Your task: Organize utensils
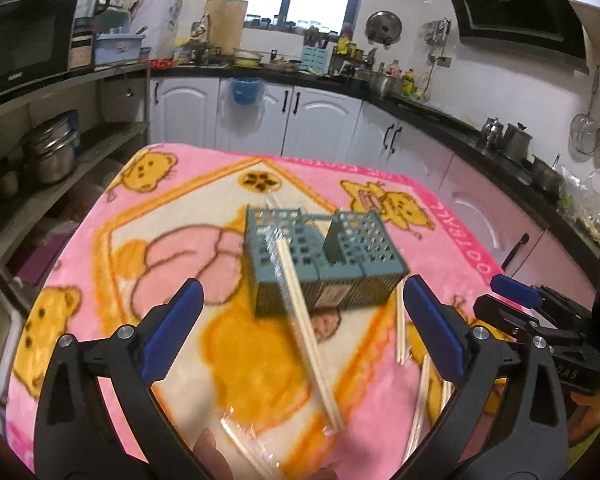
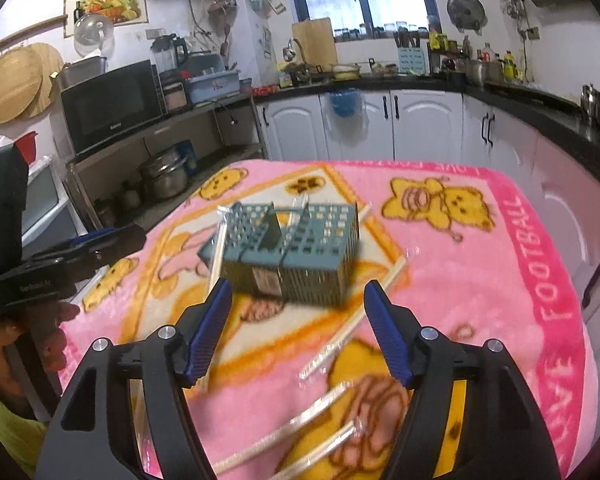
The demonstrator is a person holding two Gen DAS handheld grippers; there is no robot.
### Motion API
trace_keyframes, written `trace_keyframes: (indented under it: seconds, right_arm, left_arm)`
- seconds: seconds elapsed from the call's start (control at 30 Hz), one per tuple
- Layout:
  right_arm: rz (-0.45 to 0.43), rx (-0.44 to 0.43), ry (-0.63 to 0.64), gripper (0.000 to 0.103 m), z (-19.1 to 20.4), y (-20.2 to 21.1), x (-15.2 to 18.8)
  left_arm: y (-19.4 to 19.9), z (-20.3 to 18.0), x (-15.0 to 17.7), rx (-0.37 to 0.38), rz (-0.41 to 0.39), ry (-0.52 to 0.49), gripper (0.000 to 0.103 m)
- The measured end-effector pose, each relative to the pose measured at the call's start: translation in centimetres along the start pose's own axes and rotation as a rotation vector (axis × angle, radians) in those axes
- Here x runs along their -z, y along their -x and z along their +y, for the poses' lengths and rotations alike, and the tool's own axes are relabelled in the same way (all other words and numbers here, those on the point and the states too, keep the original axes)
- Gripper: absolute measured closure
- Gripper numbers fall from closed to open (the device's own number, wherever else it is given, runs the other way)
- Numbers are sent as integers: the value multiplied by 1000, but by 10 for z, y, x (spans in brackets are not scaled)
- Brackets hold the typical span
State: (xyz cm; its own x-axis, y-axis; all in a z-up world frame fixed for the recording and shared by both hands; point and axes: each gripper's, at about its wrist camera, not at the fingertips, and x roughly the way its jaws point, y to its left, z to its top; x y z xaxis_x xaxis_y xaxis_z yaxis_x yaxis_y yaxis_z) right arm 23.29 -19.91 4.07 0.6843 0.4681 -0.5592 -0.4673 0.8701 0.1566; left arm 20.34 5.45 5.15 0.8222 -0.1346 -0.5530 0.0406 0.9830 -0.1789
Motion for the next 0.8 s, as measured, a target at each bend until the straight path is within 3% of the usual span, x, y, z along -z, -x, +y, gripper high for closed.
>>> trace_keyframes:
  seconds: [0.23,0.8]
  right_arm:
    - [17,36,11,32,2,3,24]
    - [6,111,30,31,6,20,79]
  left_arm:
    - [6,8,27,-54,9,18,11]
    - [17,-3,85,-57,12,-2,11]
